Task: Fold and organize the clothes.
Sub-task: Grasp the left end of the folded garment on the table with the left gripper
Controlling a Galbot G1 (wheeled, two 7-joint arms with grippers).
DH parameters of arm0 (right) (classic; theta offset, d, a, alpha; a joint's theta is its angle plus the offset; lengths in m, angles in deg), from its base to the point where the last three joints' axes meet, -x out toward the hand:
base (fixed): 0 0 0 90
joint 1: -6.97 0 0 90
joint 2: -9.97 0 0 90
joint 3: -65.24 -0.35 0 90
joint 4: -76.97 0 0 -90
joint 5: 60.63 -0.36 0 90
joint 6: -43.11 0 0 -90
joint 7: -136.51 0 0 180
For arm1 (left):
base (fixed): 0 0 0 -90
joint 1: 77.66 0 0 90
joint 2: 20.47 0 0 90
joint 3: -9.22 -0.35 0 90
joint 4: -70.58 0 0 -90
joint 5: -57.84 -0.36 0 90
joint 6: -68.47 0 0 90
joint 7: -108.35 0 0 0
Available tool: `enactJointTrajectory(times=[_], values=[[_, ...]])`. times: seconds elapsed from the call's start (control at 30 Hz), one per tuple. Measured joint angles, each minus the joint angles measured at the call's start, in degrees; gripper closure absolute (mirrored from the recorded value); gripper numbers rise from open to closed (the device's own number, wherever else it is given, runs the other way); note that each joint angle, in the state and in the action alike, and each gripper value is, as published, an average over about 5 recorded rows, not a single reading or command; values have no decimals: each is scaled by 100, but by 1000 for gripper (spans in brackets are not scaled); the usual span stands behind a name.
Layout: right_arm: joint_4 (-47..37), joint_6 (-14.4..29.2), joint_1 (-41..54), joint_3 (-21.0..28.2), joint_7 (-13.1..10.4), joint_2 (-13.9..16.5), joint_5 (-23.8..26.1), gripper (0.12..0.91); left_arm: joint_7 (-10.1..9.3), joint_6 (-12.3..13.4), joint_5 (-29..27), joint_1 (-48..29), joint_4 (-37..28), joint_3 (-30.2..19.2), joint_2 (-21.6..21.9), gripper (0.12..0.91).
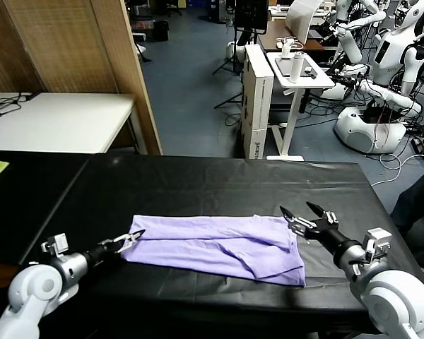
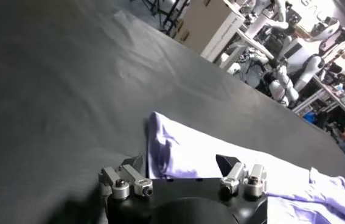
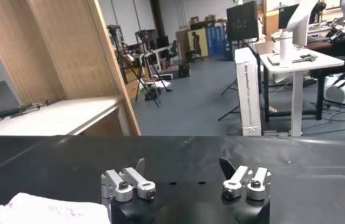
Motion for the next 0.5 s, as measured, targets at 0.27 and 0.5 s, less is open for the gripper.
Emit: enactJointTrajectory(times=[0.27,0.5], values=[[9,-7,14,46,3,-38,68,118,-9,0,5,-12,-33,-55,-59,195],[4,-8,54,122,16,-92,136,118,-36,-7,2,-7,-39,-57,-49,326]])
